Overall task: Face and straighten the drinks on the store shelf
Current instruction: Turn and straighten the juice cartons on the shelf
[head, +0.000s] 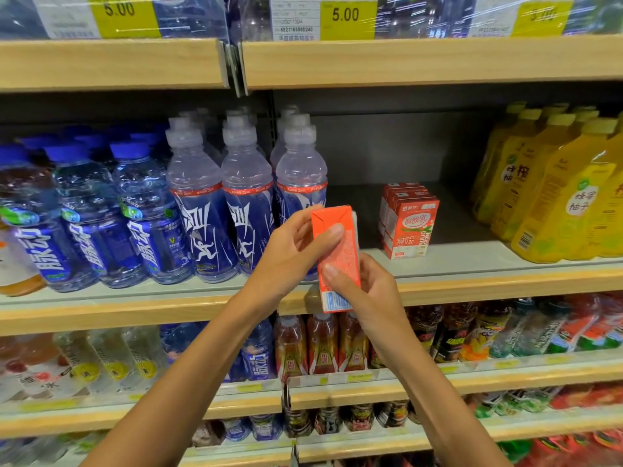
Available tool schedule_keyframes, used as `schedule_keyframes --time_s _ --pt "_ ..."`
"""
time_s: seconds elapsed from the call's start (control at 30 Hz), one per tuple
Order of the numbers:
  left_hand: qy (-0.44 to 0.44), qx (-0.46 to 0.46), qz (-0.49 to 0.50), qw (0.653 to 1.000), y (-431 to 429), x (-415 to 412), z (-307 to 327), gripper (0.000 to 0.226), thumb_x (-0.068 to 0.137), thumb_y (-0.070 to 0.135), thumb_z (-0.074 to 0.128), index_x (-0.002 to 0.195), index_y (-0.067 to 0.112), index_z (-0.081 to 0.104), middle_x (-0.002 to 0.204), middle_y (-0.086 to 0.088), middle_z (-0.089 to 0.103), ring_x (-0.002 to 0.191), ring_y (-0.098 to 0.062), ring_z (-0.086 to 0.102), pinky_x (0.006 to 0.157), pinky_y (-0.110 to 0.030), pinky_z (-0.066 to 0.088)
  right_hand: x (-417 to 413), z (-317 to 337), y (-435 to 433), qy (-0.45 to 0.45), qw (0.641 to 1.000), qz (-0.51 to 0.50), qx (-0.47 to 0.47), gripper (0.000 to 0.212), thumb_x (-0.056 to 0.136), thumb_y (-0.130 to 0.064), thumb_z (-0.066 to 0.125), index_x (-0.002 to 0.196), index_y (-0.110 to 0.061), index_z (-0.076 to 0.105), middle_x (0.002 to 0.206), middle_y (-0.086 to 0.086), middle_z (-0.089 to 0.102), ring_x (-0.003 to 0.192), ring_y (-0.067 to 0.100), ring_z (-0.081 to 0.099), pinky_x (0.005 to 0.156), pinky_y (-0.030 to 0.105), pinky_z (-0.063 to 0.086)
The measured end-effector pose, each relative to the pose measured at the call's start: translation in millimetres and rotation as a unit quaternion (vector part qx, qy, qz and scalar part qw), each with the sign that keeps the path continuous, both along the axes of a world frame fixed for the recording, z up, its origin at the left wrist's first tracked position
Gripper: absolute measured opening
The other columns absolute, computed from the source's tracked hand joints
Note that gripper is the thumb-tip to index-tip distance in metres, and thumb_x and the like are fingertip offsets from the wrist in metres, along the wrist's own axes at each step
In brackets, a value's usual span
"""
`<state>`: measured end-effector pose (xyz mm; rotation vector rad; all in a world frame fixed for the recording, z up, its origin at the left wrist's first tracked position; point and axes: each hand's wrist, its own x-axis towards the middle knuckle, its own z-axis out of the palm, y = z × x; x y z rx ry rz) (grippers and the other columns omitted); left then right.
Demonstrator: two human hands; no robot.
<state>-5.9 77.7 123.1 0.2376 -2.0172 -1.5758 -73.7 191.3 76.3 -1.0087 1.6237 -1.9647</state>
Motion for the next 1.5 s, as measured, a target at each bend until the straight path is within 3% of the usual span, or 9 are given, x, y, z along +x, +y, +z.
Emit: schedule_keyframes --time_s 0.17,0.3,0.47,0.7,0.8,0.97,1.1,1.27,1.5 --pt "0.024 -0.033 0.081 0.996 25.7 -6.3 -4.2 0.057 0.068 0.055 0.062 0.117 0.029 0.051 0.105 0.013 0.063 0.092 0.004 0.064 0.072 -0.013 0.052 0.2 -3.7 -6.1 0.094 0.986 -0.138 0.001 0.056 0.076 -0.027 0.075 0.123 -0.021 0.047 0.106 -0.011 0.059 0.090 -0.010 0.059 0.066 0.004 0.046" --pt "0.033 -0.018 0.155 0.987 34.4 -17.3 -4.7 0.050 0.077 0.043 0.070 0.116 0.027 0.042 0.102 0.016 0.057 0.088 0.001 0.062 0.064 -0.006 0.050 5.7 -9.4 -11.5 0.130 0.978 -0.163 0.004 0.063 0.077 -0.032 0.073 0.127 -0.034 0.034 0.114 -0.022 0.047 0.103 -0.017 0.049 0.074 -0.001 0.042" --pt "0.031 0.024 0.107 0.993 21.9 -12.1 -3.2 0.027 0.083 0.032 0.069 0.102 0.029 0.050 0.097 0.008 0.065 0.082 -0.001 0.069 0.059 -0.011 0.051 0.9 1.9 0.2 0.100 0.992 -0.076 0.015 0.069 0.064 -0.067 0.067 0.121 -0.042 0.036 0.106 -0.033 0.055 0.102 -0.010 0.057 0.071 0.005 0.048" --pt "0.001 0.072 -0.026 0.997 4.4 -3.7 9.9 0.063 0.071 0.040 0.065 0.124 0.008 0.054 0.112 -0.010 0.070 0.099 -0.023 0.069 0.083 -0.034 0.057 -11.3 4.4 15.6 -0.007 0.996 0.083 0.033 0.042 0.074 -0.042 0.072 0.111 -0.029 0.058 0.099 -0.012 0.072 0.093 0.005 0.068 0.069 0.011 0.051" --pt "-0.002 0.074 -0.029 0.997 0.6 -3.0 10.0 0.056 0.069 0.040 0.064 0.117 0.013 0.056 0.100 -0.002 0.072 0.091 -0.018 0.071 0.073 -0.026 0.057 -9.9 3.3 15.3 -0.003 0.997 0.077 0.019 0.042 0.075 -0.042 0.073 0.112 -0.026 0.060 0.102 -0.008 0.072 0.096 0.009 0.069 0.074 0.016 0.054" --pt "0.001 0.018 0.036 0.999 4.6 -1.4 4.5 0.044 0.069 0.048 0.062 0.107 0.027 0.055 0.100 0.009 0.069 0.090 -0.001 0.068 0.068 -0.014 0.053 -4.7 1.7 14.6 0.039 0.999 -0.008 0.002 0.049 0.072 -0.043 0.071 0.114 -0.022 0.058 0.101 -0.007 0.070 0.092 0.004 0.068 0.071 0.014 0.053" --pt "0.009 -0.054 0.097 0.994 21.1 -0.5 1.6 0.063 0.063 0.060 0.060 0.117 0.030 0.048 0.102 0.020 0.062 0.091 0.014 0.061 0.070 -0.006 0.048 -1.1 1.0 11.3 0.132 0.982 -0.136 -0.010 0.043 0.073 -0.042 0.070 0.108 -0.021 0.056 0.091 -0.012 0.065 0.082 -0.005 0.063 0.064 0.006 0.047" --pt "0.017 -0.058 0.160 0.985 34.7 -12.8 -0.5 0.058 0.074 0.043 0.074 0.118 0.022 0.043 0.094 0.019 0.057 0.081 0.019 0.059 0.059 -0.002 0.045 3.2 -7.4 3.7 0.193 0.962 -0.190 -0.009 0.048 0.077 -0.024 0.076 0.113 -0.034 0.046 0.101 -0.012 0.063 0.093 -0.002 0.061 0.074 0.005 0.047" --pt "-0.003 0.000 0.099 0.995 16.5 -10.4 6.5 0.039 0.080 0.025 0.073 0.114 0.016 0.057 0.098 0.005 0.070 0.087 -0.008 0.070 0.065 -0.015 0.054 -8.2 2.8 14.3 0.093 0.995 -0.013 0.023 0.061 0.071 -0.051 0.075 0.123 -0.039 0.044 0.109 -0.025 0.061 0.101 -0.006 0.061 0.075 0.007 0.048"
